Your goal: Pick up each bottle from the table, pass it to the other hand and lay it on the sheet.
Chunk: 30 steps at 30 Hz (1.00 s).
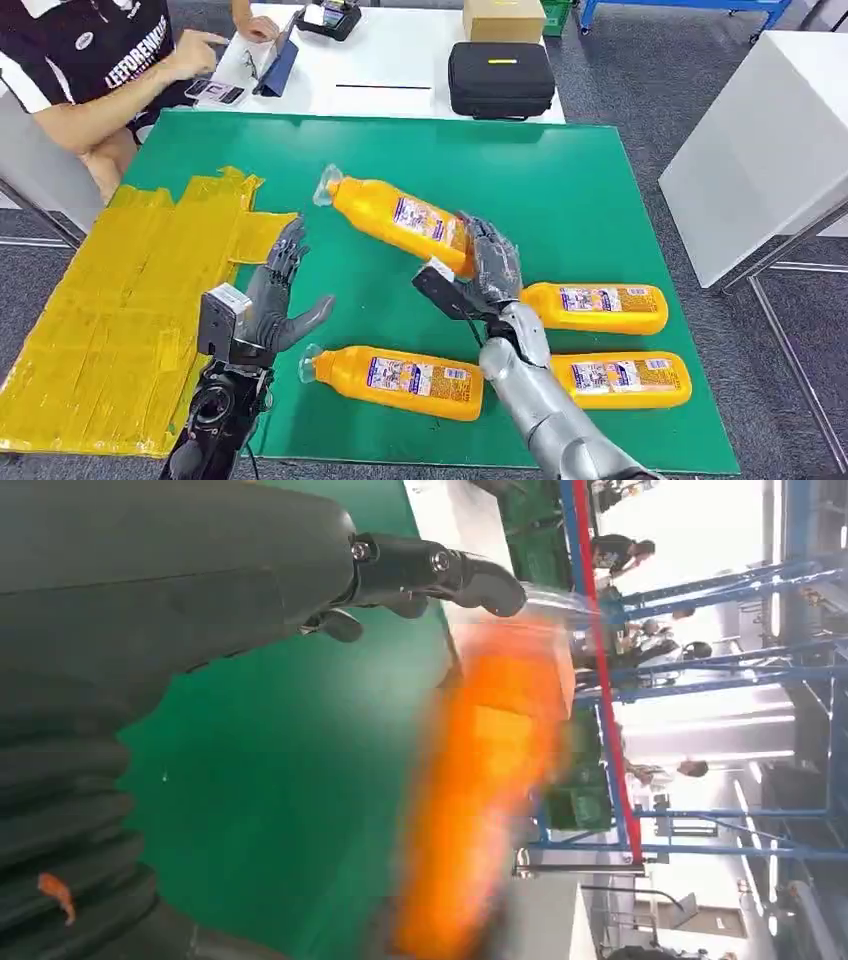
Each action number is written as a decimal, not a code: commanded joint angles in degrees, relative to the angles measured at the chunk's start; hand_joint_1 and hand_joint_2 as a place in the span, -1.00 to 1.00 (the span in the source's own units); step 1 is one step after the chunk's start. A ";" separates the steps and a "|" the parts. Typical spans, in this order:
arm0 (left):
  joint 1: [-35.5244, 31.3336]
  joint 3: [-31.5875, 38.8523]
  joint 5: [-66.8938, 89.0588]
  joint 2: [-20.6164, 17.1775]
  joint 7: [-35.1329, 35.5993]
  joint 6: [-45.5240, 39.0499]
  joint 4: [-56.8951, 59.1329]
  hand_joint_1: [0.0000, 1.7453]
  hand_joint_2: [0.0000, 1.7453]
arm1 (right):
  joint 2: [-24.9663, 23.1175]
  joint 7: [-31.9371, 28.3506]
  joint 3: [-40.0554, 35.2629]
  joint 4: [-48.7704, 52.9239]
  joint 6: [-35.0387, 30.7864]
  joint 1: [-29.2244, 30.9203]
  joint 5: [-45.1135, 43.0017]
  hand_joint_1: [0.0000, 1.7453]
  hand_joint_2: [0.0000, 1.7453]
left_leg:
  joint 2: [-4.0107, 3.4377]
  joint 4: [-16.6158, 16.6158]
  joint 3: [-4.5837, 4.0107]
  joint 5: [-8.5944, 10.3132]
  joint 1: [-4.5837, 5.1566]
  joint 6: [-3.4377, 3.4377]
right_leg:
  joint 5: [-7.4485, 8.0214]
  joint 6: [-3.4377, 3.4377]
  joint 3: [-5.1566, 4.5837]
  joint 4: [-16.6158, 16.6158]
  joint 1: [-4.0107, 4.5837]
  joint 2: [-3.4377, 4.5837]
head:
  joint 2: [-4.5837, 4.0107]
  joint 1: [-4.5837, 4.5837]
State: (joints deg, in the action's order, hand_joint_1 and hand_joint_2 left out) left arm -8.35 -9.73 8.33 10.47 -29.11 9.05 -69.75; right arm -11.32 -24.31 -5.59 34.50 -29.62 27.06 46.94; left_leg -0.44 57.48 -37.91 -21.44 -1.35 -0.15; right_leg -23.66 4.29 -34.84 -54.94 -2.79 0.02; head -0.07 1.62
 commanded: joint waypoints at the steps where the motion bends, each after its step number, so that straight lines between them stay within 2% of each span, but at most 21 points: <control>1: -1.92 -0.06 -0.16 -0.45 -0.19 -0.01 1.10 -1.00 1.00 | -1.32 -3.58 2.74 9.38 0.40 -1.99 -7.48 1.00 1.00 | 0.03 0.03 0.27 -0.14 -0.01 -0.03 | -0.11 -0.29 0.25 -0.02 0.05 -0.01 | 0.00 -0.02; 3: -1.95 -1.00 -0.59 -0.45 -0.37 0.84 1.40 -1.00 1.00 | -1.44 -6.29 1.86 10.04 -0.01 -2.16 -11.17 1.00 1.00 | 0.07 0.05 0.25 -0.14 0.01 -0.04 | -0.14 -0.33 0.24 -0.06 0.04 -0.06 | 0.00 -0.04; 6: -2.38 -2.65 -1.14 -0.40 -0.84 2.20 2.43 -1.00 1.00 | -1.72 -8.92 0.18 11.10 3.37 -2.76 -15.12 1.00 1.00 | 0.04 0.04 0.28 -0.17 0.01 -0.03 | -0.16 -0.35 0.27 -0.06 0.03 -0.04 | 0.00 -0.02; 12: -2.14 -6.80 -1.32 -0.17 -1.06 3.40 -0.87 -1.00 1.00 | -2.99 -8.73 -4.28 13.63 9.04 -4.92 -16.94 1.00 1.00 | 0.06 0.01 0.12 -0.09 -0.01 -0.01 | -0.09 -0.23 0.13 -0.02 0.04 -0.06 | 0.00 -0.04; 13: -2.16 -7.20 -1.33 -0.01 -0.98 3.43 -1.28 -1.00 1.00 | -3.21 -8.74 -4.64 13.56 9.39 -5.11 -17.11 1.00 1.00 | 0.05 0.08 0.31 -0.21 -0.02 -0.03 | -0.20 -0.37 0.31 -0.08 0.07 -0.05 | 0.00 -0.02; 16: -1.83 -8.27 -1.49 -0.23 -0.36 3.54 -2.85 -1.00 1.00 | -3.44 -9.27 -6.10 13.12 10.19 -5.33 -17.37 1.00 1.00 | 0.01 0.01 0.09 -0.09 -0.03 -0.01 | -0.07 -0.22 0.09 0.00 0.05 -0.02 | 0.00 -0.02; 27: -3.56 -9.40 -3.10 -0.49 0.41 3.72 -2.67 -1.00 1.00 | -4.63 -8.52 -12.32 7.88 11.68 -4.87 -15.25 1.00 1.00 | 0.02 0.02 0.31 -0.17 -0.03 -0.02 | -0.15 -0.36 0.30 -0.02 0.07 -0.02 | 0.00 -0.02; 29: -3.94 -9.61 -3.44 -0.68 0.43 3.56 -2.20 -1.00 1.00 | -4.83 -8.48 -14.15 6.81 13.34 -4.73 -14.96 1.00 1.00 | 0.00 -0.03 0.10 -0.05 -0.02 0.00 | -0.04 -0.19 0.09 0.03 0.04 -0.01 | 0.00 -0.02; 30: -4.20 -9.63 -3.51 -0.85 0.42 3.48 -1.75 -1.00 1.00 | -5.55 -9.00 -14.73 6.21 16.44 -5.26 -16.47 1.00 1.00 | -0.01 0.00 0.32 -0.16 -0.02 -0.03 | -0.14 -0.35 0.30 -0.01 0.06 0.01 | 0.00 -0.02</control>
State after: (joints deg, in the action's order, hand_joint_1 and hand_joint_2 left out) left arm -9.00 -17.31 5.22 11.50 -29.20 12.48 -73.92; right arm -15.97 -32.92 -13.44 46.77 -18.34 20.62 30.88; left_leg -0.45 57.48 -37.95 -21.44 -1.35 -0.13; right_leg -23.66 4.28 -34.88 -54.94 -2.79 0.03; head -0.07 1.60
